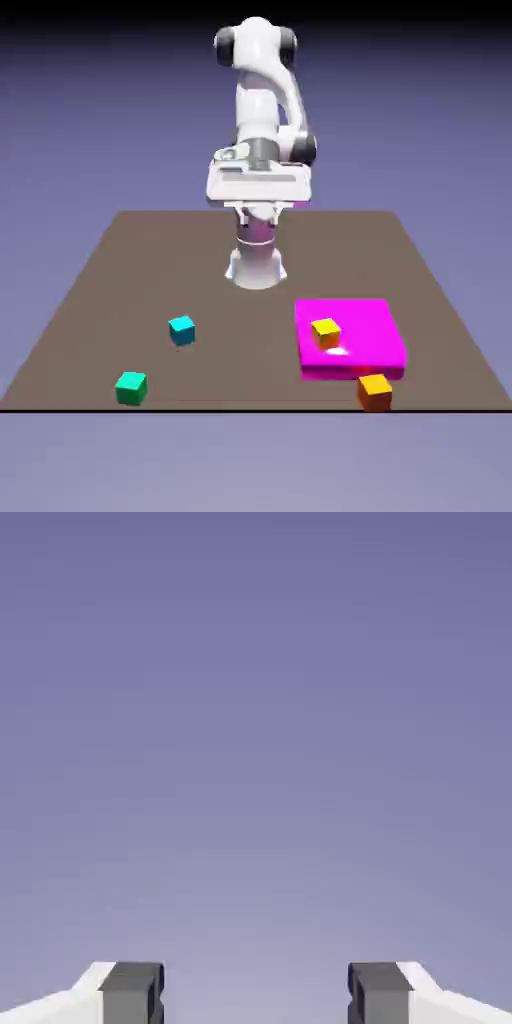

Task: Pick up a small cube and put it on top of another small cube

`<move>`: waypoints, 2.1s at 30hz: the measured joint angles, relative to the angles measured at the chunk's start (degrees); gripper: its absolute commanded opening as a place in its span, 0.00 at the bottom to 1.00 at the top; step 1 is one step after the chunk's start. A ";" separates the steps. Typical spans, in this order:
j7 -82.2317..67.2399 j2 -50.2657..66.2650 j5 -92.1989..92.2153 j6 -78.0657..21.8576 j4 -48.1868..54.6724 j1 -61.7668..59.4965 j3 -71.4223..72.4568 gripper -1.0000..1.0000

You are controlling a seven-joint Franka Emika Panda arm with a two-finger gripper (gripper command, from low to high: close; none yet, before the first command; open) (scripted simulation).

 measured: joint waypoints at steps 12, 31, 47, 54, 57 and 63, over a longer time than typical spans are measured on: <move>-4.31 24.92 11.30 -28.62 15.23 0.65 -13.55 0.50; -11.14 64.37 29.19 -73.94 39.33 2.01 -35.02 0.50; -16.79 97.00 43.98 -111.41 59.27 3.02 -52.76 0.50; -18.50 97.60 47.17 -105.76 51.19 7.70 -50.63 0.00; -17.15 97.14 44.79 -110.13 57.41 4.10 -52.27 0.00; -7.30 100.84 56.78 -115.86 64.26 10.83 -56.92 0.00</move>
